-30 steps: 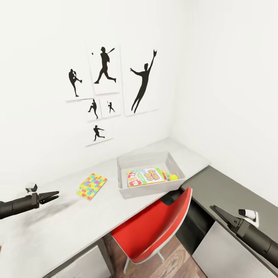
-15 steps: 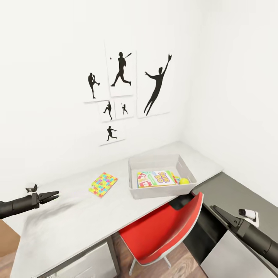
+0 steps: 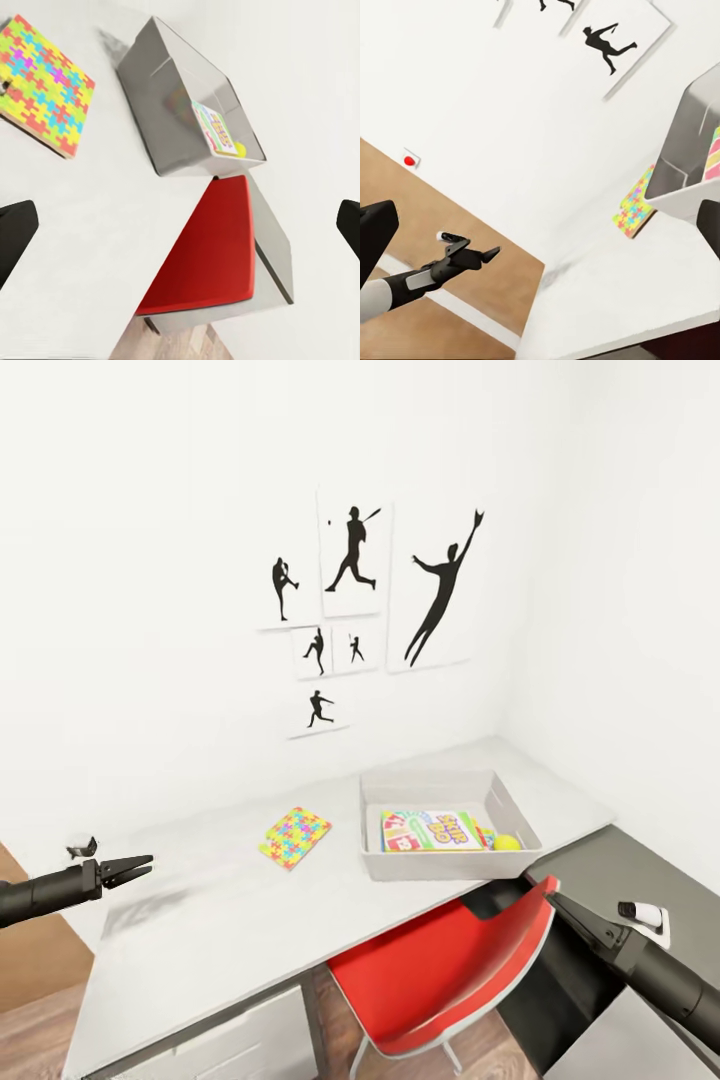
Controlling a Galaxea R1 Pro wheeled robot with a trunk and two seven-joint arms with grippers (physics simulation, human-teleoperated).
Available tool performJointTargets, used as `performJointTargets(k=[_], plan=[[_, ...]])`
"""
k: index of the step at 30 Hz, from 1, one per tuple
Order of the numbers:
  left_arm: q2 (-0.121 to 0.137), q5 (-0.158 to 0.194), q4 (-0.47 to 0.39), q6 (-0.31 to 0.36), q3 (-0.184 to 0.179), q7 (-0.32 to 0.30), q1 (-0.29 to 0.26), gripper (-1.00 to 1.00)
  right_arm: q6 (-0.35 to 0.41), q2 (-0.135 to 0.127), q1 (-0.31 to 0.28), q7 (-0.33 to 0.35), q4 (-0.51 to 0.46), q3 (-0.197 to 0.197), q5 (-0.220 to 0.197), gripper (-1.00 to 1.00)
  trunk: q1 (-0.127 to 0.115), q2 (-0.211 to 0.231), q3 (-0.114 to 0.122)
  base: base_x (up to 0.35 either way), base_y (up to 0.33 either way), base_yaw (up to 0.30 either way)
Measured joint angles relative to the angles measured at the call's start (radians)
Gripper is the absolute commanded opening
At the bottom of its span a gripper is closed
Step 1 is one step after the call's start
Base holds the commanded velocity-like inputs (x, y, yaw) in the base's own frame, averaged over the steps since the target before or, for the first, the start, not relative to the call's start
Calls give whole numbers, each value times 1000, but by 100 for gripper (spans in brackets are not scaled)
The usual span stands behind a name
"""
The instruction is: Put all the toys in the child's room - the three board games (two on the bed and one on the table), the two jigsaw puzzles on the table, and the tennis ball on the table - inside the toy box on the table in the child's room.
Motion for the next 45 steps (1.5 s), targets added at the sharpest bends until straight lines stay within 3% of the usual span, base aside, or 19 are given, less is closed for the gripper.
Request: performJointTargets(k=[17, 22, 36, 45], plan=[[-2, 0, 0, -5, -1, 0, 1, 100, 0, 0, 0, 0, 0, 1, 0, 100, 0, 0, 22, 0, 0, 202], [-27, -1, -1, -6, -2, 0, 2, 100, 1, 0, 0, -1, 0, 1, 0, 100, 0, 0, 28, 0, 0, 207], [-188, -9, -28, 34, -3, 0, -35, 100, 2, 0, 0, -2, 0, 0, 0, 100, 0, 0, 46, 0, 0, 207], [-301, -13, -130, 91, -8, 1, -42, 100, 2, 0, 0, -1, 0, 0, 0, 100, 0, 0, 57, 0, 0, 207]])
